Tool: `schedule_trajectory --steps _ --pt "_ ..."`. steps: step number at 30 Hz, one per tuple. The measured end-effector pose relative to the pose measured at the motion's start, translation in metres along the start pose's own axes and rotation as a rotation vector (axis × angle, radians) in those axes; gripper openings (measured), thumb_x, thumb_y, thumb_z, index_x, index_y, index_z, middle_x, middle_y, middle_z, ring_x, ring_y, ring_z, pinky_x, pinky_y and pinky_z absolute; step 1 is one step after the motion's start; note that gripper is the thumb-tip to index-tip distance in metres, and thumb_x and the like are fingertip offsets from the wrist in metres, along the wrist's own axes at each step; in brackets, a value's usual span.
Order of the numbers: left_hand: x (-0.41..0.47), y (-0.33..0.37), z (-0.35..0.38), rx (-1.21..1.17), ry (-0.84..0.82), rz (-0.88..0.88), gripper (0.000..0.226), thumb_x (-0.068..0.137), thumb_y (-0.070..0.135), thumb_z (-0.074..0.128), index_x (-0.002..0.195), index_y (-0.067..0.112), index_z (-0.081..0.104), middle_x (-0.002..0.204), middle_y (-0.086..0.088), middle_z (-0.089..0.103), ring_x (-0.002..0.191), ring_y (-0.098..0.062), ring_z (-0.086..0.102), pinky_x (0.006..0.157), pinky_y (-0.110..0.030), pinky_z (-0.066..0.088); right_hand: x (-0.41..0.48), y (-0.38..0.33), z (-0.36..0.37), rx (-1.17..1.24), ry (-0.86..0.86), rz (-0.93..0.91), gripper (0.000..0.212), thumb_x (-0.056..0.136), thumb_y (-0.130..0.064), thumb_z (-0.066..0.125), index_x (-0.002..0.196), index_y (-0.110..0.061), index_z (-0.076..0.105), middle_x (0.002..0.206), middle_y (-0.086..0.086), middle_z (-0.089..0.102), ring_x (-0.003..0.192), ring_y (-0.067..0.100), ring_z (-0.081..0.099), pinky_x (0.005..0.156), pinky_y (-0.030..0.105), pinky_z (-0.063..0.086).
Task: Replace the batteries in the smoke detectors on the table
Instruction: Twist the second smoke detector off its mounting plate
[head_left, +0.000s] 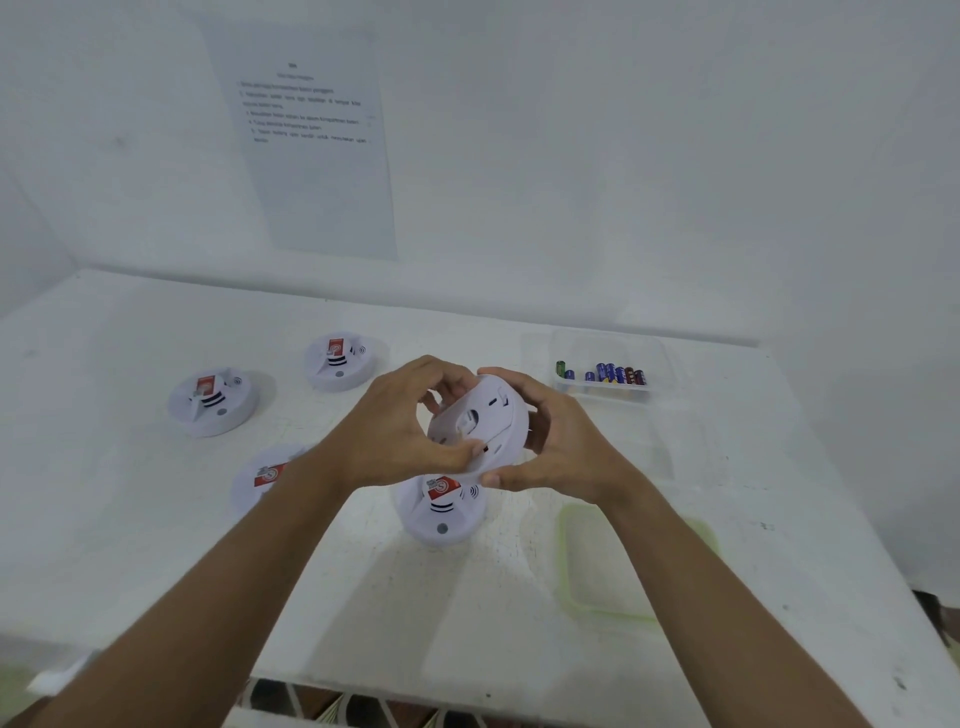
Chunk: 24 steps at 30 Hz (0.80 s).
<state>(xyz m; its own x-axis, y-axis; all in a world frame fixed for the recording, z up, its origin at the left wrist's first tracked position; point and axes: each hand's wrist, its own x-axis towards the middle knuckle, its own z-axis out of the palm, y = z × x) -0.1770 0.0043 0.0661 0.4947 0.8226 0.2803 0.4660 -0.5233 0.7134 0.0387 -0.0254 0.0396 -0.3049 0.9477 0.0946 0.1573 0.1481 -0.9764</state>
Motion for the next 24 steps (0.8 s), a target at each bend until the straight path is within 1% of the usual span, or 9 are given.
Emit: schedule_trajectory --steps 2,6,8,12,16,18,21,24 --pt "-0.002 0.001 0.003 0.011 0.028 -0.005 0.058 0.058 0.05 0.071 0.11 0.027 0.061 0.101 0.015 0.062 0.094 -0.007 0.06 0.076 -0.019 0.051 0.001 -0.001 0.001 -0.019 0.006 -0.004 0.093 0.062 0.005 0.092 0.141 -0.021 0.052 0.128 -0.002 0.067 0.115 0.023 0.067 0.095 0.04 0.057" --pt "-0.004 0.006 0.01 0.017 0.137 -0.048 0.057 0.052 0.05 0.065 0.105 0.029 0.06 0.096 0.015 0.062 0.089 -0.004 0.061 0.076 -0.021 0.052 0.001 -0.004 0.004 -0.038 0.022 -0.027 0.095 0.061 0.005 0.092 0.143 -0.017 0.049 0.13 0.0 0.064 0.116 0.023 0.066 0.095 0.041 0.058" --pt "-0.005 0.007 0.011 0.018 0.161 -0.061 0.057 0.052 0.051 0.064 0.105 0.028 0.061 0.095 0.015 0.062 0.088 -0.004 0.061 0.075 -0.023 0.053 0.002 -0.005 0.004 -0.047 0.022 -0.034 0.095 0.062 0.004 0.092 0.144 -0.017 0.049 0.13 -0.001 0.063 0.116 0.022 0.065 0.095 0.04 0.058" --pt "-0.006 0.006 0.011 0.021 0.182 -0.069 0.059 0.054 0.052 0.064 0.106 0.024 0.063 0.095 0.014 0.062 0.087 -0.006 0.061 0.076 -0.028 0.055 0.001 -0.007 0.004 -0.047 0.019 -0.032 0.095 0.062 0.003 0.093 0.143 -0.019 0.049 0.13 -0.002 0.064 0.115 0.022 0.066 0.095 0.041 0.058" --pt "-0.007 0.005 0.012 0.021 0.162 -0.075 0.062 0.054 0.055 0.064 0.109 0.025 0.063 0.098 0.013 0.063 0.09 -0.007 0.062 0.077 -0.028 0.056 0.0 -0.006 0.004 -0.026 0.008 -0.017 0.095 0.063 0.005 0.092 0.143 -0.019 0.049 0.131 -0.001 0.064 0.116 0.021 0.066 0.094 0.039 0.058" --pt "-0.007 0.003 0.011 0.021 0.137 -0.073 0.064 0.057 0.059 0.066 0.112 0.028 0.062 0.101 0.014 0.063 0.092 -0.005 0.062 0.079 -0.024 0.055 -0.001 -0.005 0.004 -0.004 0.005 -0.009 0.093 0.064 0.007 0.091 0.143 -0.019 0.049 0.131 -0.001 0.064 0.116 0.022 0.066 0.093 0.036 0.058" --pt "-0.007 -0.003 0.006 0.009 0.07 -0.066 0.073 0.062 0.068 0.069 0.124 0.031 0.062 0.109 0.016 0.062 0.096 -0.001 0.061 0.081 -0.019 0.055 -0.003 -0.005 0.002 0.037 0.011 -0.012 0.09 0.066 0.009 0.088 0.142 -0.019 0.05 0.132 0.0 0.063 0.118 0.023 0.065 0.091 0.035 0.058" --pt "-0.008 -0.005 0.0 0.017 0.032 -0.056 0.072 0.063 0.071 0.069 0.125 0.037 0.061 0.111 0.022 0.06 0.097 0.002 0.06 0.078 -0.014 0.052 -0.004 -0.007 0.001 0.051 0.011 -0.02 0.089 0.066 0.01 0.087 0.142 -0.018 0.05 0.132 0.002 0.063 0.118 0.023 0.065 0.091 0.036 0.058"
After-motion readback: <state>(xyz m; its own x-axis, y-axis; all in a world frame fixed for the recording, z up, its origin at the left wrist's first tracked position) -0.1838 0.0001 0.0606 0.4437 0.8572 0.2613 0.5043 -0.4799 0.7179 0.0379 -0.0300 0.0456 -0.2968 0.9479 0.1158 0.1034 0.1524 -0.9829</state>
